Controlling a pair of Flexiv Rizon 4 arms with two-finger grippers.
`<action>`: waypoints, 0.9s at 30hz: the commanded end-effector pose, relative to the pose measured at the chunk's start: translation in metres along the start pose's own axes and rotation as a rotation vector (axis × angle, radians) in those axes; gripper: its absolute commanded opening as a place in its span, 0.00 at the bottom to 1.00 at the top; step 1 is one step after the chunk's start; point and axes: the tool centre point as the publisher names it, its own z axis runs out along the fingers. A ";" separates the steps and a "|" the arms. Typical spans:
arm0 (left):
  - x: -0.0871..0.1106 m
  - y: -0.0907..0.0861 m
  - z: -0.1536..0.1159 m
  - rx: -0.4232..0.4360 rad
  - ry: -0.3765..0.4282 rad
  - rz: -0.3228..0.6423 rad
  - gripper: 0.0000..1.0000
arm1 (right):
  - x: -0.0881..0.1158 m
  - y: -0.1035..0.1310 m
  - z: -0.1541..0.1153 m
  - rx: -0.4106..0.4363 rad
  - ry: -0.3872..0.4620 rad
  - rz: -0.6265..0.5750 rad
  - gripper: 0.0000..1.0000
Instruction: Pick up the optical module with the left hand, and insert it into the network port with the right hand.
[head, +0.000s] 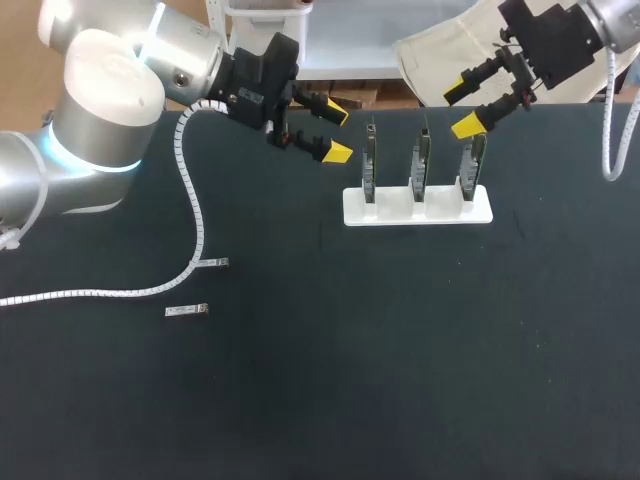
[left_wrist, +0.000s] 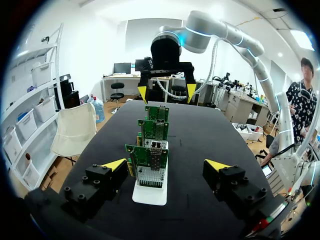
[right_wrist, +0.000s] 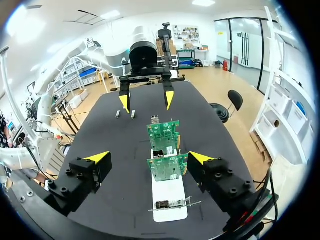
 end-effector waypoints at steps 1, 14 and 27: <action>-0.001 0.001 0.000 0.001 0.005 -0.002 1.00 | 0.000 0.002 0.000 0.004 0.000 -0.001 1.00; -0.013 -0.013 -0.038 -0.041 0.226 0.181 1.00 | 0.000 0.002 0.000 0.004 0.000 -0.001 1.00; 0.026 -0.056 -0.089 -0.135 0.485 0.158 1.00 | 0.000 0.002 0.000 0.004 0.000 -0.001 1.00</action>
